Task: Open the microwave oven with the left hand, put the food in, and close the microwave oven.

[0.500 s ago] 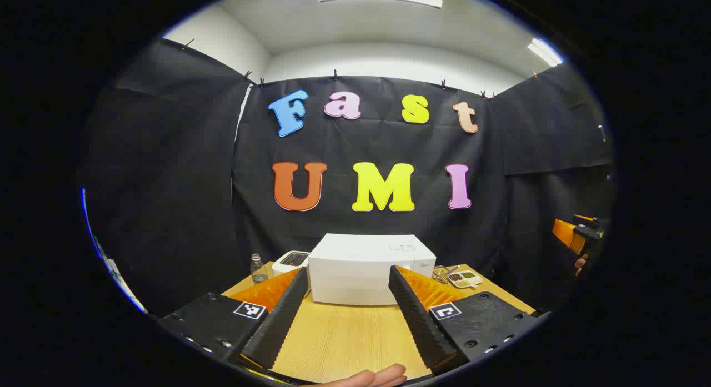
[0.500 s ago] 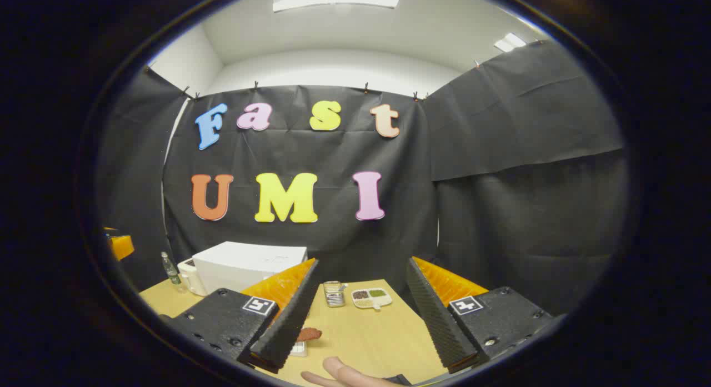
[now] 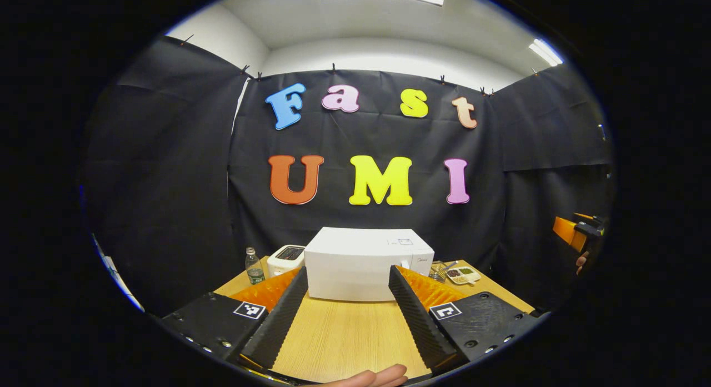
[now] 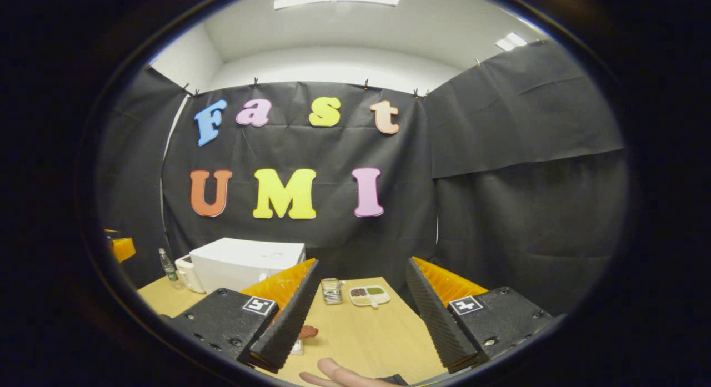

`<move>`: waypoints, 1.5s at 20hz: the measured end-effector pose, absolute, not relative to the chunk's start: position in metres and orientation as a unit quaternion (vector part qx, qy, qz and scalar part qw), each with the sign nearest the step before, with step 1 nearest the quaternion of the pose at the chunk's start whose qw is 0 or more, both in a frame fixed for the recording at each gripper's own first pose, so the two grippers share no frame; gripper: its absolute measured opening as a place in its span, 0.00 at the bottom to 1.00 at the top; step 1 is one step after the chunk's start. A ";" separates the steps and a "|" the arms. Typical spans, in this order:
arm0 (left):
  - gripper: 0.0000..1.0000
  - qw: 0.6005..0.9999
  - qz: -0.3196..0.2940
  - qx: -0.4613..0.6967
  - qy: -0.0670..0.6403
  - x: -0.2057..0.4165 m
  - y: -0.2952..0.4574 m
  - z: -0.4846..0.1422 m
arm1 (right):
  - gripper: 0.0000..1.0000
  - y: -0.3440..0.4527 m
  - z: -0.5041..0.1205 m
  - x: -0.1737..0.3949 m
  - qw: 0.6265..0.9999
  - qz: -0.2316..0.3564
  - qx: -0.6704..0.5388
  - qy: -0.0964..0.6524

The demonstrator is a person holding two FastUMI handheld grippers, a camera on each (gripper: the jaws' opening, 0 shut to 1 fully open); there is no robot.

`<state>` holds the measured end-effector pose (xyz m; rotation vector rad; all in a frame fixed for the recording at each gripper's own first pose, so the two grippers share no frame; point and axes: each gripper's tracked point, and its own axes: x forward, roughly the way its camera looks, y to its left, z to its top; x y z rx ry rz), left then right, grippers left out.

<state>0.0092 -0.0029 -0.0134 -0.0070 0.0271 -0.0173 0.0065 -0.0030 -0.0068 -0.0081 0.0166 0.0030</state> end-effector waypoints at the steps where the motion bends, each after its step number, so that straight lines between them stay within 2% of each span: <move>1: 0.91 1.000 -0.010 -0.004 0.013 0.010 -0.004 -0.014 | 0.91 -0.003 -0.007 0.007 1.000 0.002 -0.004 0.010; 3: 0.91 1.000 -0.013 -0.006 0.011 0.014 -0.006 -0.015 | 0.91 -0.003 -0.009 0.009 1.000 0.004 -0.005 0.011; 4: 0.92 1.000 -0.015 -0.008 0.009 0.018 -0.009 -0.015 | 0.99 -0.004 -0.011 0.010 1.000 0.004 -0.005 0.012; 5: 0.91 1.000 -0.020 -0.011 0.007 0.023 -0.014 -0.017 | 0.91 -0.005 -0.012 0.011 1.000 0.005 -0.006 0.013; 6: 0.92 0.999 -0.036 -0.020 0.012 0.028 -0.023 -0.024 | 0.99 -0.004 -0.015 0.011 1.000 0.005 -0.006 0.015; 7: 0.91 0.998 -0.052 -0.028 0.020 0.036 -0.034 -0.032 | 0.91 -0.004 -0.017 0.013 1.000 0.007 -0.007 0.016; 8: 0.91 0.998 -0.057 -0.031 0.024 0.044 -0.036 -0.036 | 0.91 -0.006 -0.018 0.014 1.000 0.008 -0.009 0.016; 9: 0.91 0.998 -0.055 -0.028 0.029 0.054 -0.036 -0.043 | 0.99 -0.007 -0.020 0.016 1.000 0.007 -0.011 0.016; 10: 0.91 0.998 -0.054 -0.023 0.032 0.064 -0.038 -0.050 | 0.91 -0.009 -0.022 0.019 1.000 0.006 -0.013 0.015; 14: 0.91 0.996 -0.077 -0.019 0.044 0.116 -0.066 -0.091 | 0.91 -0.015 -0.034 0.026 1.000 0.005 -0.015 0.015; 15: 0.92 0.995 -0.082 -0.019 0.050 0.129 -0.071 -0.103 | 0.99 -0.017 -0.037 0.029 1.000 0.007 -0.018 0.017; 19: 0.92 0.989 -0.133 -0.034 0.049 0.176 -0.115 -0.141 | 0.99 -0.036 -0.051 0.045 1.000 0.004 -0.015 0.014; 22: 0.91 0.991 -0.116 -0.032 0.052 0.216 -0.128 -0.176 | 0.99 -0.049 -0.068 0.059 1.000 0.006 -0.016 0.024; 23: 0.91 0.991 -0.111 -0.035 0.060 0.229 -0.134 -0.189 | 0.91 -0.054 -0.072 0.064 0.999 0.004 -0.023 0.024; 24: 0.92 0.991 -0.110 -0.039 0.064 0.241 -0.143 -0.199 | 0.91 -0.060 -0.076 0.069 0.999 0.000 -0.030 0.023; 25: 0.92 0.991 -0.112 -0.039 0.064 0.254 -0.151 -0.207 | 0.99 -0.067 -0.079 0.073 0.999 -0.005 -0.036 0.023; 30: 0.90 0.994 -0.096 -0.039 0.046 0.298 -0.162 -0.226 | 0.99 -0.083 -0.086 0.075 0.999 -0.002 -0.047 -0.010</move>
